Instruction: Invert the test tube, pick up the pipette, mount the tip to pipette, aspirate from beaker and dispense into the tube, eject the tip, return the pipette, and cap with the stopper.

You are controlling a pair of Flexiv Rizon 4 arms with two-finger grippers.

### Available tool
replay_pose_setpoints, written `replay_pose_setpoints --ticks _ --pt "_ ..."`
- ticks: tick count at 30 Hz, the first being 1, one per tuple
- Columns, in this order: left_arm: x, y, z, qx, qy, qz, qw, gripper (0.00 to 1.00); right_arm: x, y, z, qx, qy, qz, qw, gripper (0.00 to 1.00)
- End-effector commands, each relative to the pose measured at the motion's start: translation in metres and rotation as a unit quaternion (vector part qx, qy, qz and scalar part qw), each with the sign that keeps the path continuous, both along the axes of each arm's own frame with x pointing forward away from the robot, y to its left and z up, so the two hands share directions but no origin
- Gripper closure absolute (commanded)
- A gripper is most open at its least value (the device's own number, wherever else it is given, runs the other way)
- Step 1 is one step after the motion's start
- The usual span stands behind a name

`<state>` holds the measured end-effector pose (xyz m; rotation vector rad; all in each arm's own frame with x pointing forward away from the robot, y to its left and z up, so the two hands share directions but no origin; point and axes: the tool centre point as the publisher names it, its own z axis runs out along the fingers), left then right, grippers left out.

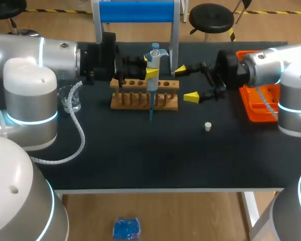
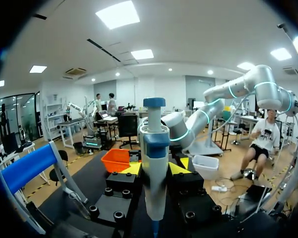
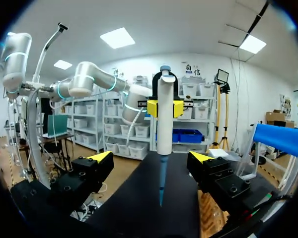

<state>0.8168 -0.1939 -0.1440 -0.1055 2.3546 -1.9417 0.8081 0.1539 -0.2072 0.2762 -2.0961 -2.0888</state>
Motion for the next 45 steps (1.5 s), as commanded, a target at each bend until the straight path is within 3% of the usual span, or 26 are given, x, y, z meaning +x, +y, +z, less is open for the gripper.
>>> replay_pose_setpoints --ticks 1,9,16,25,45 --pt "0.001 0.001 0.001 0.001 0.001 -0.003 1.0 1.0 0.004 0.018 -0.001 0.008 0.017 0.01 1.0 0.0" --pt "0.001 0.001 0.001 0.001 0.001 -0.003 1.0 1.0 0.0 0.042 0.002 -0.019 0.053 0.007 0.998 0.0" --pt "0.001 0.001 0.001 0.001 0.001 -0.003 1.0 1.0 0.001 0.056 0.006 -0.038 0.064 -0.014 0.997 0.0" --pt "0.001 0.001 0.001 0.001 0.001 -0.003 1.0 1.0 0.0 0.074 0.012 -0.048 0.025 -0.048 0.997 0.0" --pt "0.001 0.001 0.001 0.001 0.001 -0.003 1.0 1.0 0.003 0.086 0.018 0.016 0.011 -0.041 0.999 0.0"
